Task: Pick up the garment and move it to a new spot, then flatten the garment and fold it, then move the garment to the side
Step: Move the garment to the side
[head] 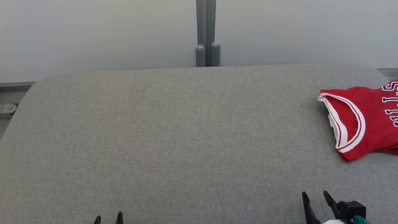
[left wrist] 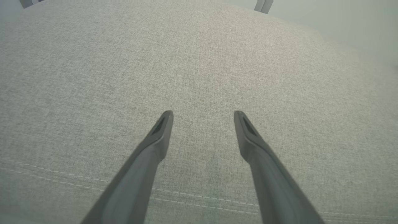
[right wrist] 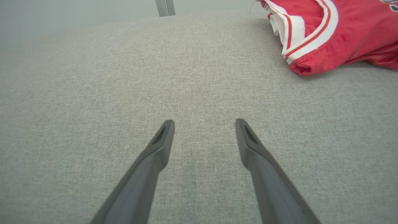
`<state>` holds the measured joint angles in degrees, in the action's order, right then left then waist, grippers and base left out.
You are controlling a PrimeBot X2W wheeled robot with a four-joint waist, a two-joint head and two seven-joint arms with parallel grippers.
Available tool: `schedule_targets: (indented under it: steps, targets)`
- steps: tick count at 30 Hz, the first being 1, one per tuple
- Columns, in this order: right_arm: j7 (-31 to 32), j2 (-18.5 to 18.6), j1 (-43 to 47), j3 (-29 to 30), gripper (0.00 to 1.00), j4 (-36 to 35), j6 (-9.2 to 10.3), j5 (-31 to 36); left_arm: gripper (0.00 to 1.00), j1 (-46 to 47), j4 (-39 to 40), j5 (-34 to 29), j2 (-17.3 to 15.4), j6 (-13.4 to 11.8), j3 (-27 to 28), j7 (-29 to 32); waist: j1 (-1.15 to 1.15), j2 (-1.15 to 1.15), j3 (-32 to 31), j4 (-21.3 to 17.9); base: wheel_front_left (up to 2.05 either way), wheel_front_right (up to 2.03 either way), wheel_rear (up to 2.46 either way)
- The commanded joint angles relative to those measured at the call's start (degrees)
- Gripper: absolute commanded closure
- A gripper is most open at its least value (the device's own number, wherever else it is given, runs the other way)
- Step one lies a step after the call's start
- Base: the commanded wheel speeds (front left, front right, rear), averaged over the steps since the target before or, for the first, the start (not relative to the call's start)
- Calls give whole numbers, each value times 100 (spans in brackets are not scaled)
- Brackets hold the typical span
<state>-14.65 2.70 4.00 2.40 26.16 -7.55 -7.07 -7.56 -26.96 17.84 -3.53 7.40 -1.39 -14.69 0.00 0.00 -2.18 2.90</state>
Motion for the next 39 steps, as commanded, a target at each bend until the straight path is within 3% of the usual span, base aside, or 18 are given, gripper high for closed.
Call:
schedule_targets:
  steps: [1, 39]
  targets:
    - [-12, 58, -154, -6, 0, -122, 2, -43, 0, 146, 110, -38, -12, 3, 39, -10, 0, 0, 2, -2, 0, 0, 0]
    - [-30, 207, -500, 53, 0, -602, 6, 28, 0, 377, 628, -134, 26, 8, 212, -27, 0, 0, 118, -76, 0, 0, 0]
